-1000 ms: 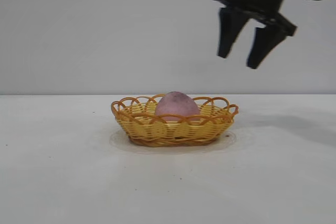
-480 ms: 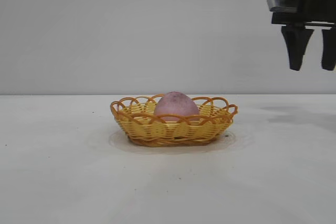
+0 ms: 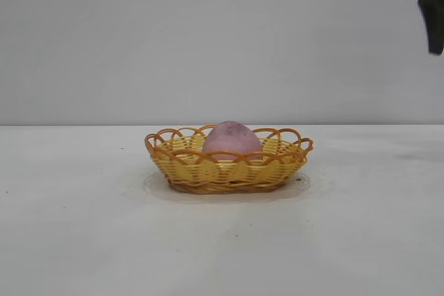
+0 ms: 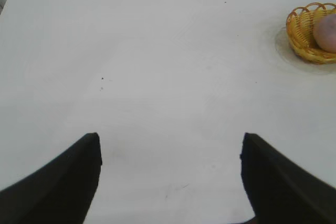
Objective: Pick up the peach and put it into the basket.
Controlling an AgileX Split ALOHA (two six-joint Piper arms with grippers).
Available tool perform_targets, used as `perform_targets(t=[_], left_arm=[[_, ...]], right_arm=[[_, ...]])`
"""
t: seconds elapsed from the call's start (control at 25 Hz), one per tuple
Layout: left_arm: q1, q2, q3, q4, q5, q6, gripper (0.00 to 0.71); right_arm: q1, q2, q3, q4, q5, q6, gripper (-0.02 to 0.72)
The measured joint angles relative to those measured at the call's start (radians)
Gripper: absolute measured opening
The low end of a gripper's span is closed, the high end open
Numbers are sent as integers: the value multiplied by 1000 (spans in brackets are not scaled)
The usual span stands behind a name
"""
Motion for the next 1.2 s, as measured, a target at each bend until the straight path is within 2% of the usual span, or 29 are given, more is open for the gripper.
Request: perform_targets(t=[0.6,1.2], left_arm=[[0,0,0,0,0,0,544],[0,0,0,0,0,0,544]], right_arm=[[-1,-495,521,10,6,2,445],[-1,-1247,993,12,21,2,445]])
